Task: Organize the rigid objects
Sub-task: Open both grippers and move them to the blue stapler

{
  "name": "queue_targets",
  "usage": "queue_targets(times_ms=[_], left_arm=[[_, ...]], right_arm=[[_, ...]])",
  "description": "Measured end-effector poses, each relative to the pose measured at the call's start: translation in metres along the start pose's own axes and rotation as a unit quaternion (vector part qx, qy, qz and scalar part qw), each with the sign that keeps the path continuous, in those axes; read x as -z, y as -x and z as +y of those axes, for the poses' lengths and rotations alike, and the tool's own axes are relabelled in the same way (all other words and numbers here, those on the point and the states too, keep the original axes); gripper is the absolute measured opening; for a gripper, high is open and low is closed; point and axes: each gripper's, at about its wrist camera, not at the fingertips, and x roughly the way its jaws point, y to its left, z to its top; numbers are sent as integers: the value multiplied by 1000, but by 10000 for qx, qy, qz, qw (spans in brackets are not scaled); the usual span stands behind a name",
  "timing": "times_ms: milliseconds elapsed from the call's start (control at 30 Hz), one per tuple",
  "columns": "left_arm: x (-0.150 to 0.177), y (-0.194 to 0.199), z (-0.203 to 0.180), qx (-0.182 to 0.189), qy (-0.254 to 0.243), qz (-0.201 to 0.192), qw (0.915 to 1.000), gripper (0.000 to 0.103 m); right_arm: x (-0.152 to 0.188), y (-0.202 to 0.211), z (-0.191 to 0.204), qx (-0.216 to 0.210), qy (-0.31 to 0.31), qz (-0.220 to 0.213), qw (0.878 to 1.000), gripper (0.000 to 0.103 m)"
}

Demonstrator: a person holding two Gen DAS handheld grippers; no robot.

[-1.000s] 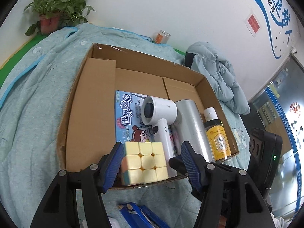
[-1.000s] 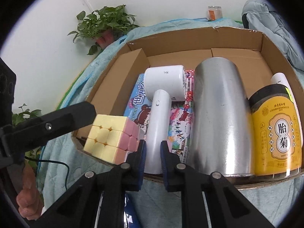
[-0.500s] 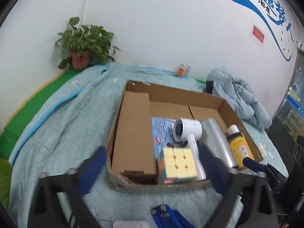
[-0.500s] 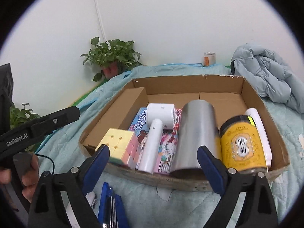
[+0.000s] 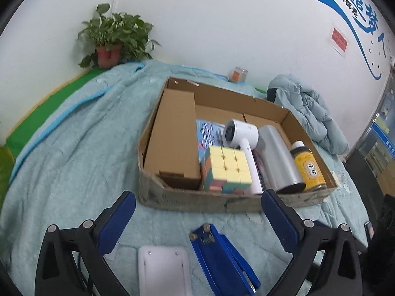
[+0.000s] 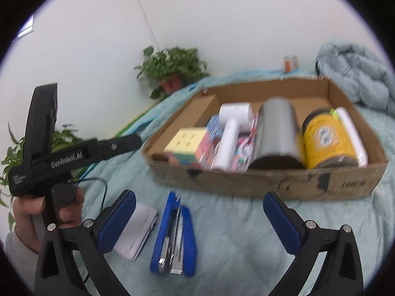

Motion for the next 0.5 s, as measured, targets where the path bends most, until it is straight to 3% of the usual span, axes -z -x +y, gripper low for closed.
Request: queue_targets(times_ms=[267, 367, 500], left_arm=[[50, 3, 2, 101, 55, 447, 9989, 102], [61, 5, 5, 141, 106, 514, 9985, 102], [61, 7, 6, 95, 51, 526, 9986, 102]], right_arm=[[40, -30, 17, -368, -19, 1092, 9933, 103], [47, -50, 19, -152, -50, 1419, 9897, 101], [50, -71, 18, 125, -88, 1694, 9854, 70]])
